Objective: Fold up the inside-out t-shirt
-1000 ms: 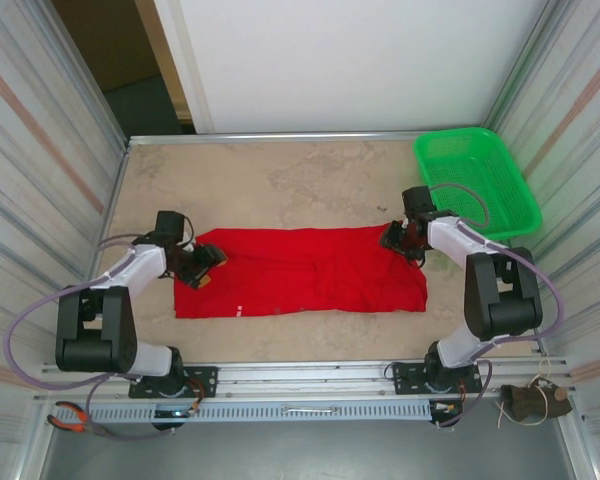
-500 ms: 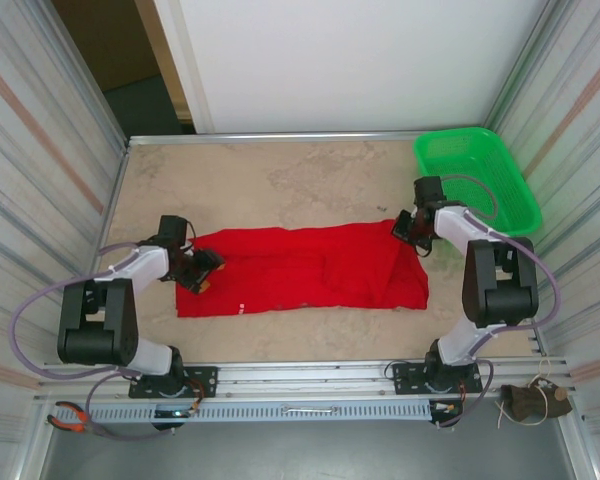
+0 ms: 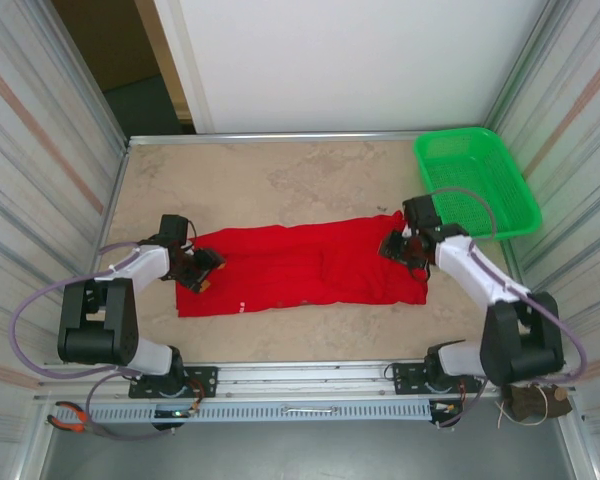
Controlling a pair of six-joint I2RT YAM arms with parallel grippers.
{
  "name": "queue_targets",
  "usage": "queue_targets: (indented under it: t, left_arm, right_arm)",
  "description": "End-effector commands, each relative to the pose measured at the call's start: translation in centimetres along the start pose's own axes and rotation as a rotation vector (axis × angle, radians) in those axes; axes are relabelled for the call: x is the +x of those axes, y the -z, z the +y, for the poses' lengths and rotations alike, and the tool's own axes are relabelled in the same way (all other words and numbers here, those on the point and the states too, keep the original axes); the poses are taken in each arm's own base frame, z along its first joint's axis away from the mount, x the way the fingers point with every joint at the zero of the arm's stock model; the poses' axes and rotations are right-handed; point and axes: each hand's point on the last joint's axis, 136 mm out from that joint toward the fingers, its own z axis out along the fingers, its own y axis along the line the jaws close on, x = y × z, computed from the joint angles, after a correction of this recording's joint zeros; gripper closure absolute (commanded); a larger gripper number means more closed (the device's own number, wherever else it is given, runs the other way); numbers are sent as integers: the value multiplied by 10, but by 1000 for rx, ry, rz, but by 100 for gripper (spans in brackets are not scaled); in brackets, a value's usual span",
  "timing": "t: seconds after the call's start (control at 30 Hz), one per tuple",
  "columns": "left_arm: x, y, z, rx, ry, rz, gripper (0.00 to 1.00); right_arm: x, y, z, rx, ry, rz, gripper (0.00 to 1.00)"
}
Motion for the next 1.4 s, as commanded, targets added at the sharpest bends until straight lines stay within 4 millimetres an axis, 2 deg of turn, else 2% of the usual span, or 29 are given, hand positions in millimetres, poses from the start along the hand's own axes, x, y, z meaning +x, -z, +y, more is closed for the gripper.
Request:
queue_targets:
  t: [0.0, 0.1, 0.17, 0.43, 0.5, 0.57, 0.63, 0.9, 1.03, 1.07, 1.1, 1.13, 1.2, 1.27, 1.37]
  left_arm:
    - [2, -3, 23, -93, 10, -13, 39]
    - [1, -2, 22, -92, 8, -16, 39]
    - [1, -2, 21, -91, 8, -18, 39]
    - [1, -3, 23, -98, 5, -20, 39]
    - [1, -3, 23, -97, 5, -18, 39]
    - [1, -3, 24, -99, 5, -19, 39]
    - [1, -3, 24, -98, 6, -18, 39]
    - [0, -2, 23, -101, 1, -22, 39]
    - [-4, 1, 18, -91, -12, -30, 39]
    - [-6, 2, 15, -88, -23, -34, 39]
    - [-8, 5, 11, -84, -36, -40, 39]
    - [-13, 10, 4, -74, -62, -51, 39]
    - [-24, 28, -16, -34, -126, -89, 39]
    - [-36, 56, -43, 24, -192, -132, 38]
    - [-56, 94, -64, 56, -246, -196, 36]
  right_arm:
    - [49, 0, -17, 49, -77, 93, 62]
    - [73, -3, -18, 46, -87, 116, 59]
    - [82, -7, -17, 41, -96, 127, 58]
    - [92, -26, -8, 30, -96, 158, 64]
    - [93, -28, -9, 36, -98, 161, 72]
    - [93, -27, -9, 38, -96, 160, 86]
    - [91, -24, -14, 52, -103, 154, 100]
    - [90, 3, -58, 152, -190, 133, 100]
    - [96, 4, -70, 167, -235, 148, 100]
    - [96, 5, -74, 185, -239, 149, 100]
    - [96, 7, -78, 208, -242, 142, 89]
    - [93, 11, -81, 228, -246, 125, 73]
    - [83, 20, -78, 219, -245, 80, 60]
    - [63, 37, -65, 169, -231, 3, 57]
    - [39, 45, -42, 106, -180, -29, 57]
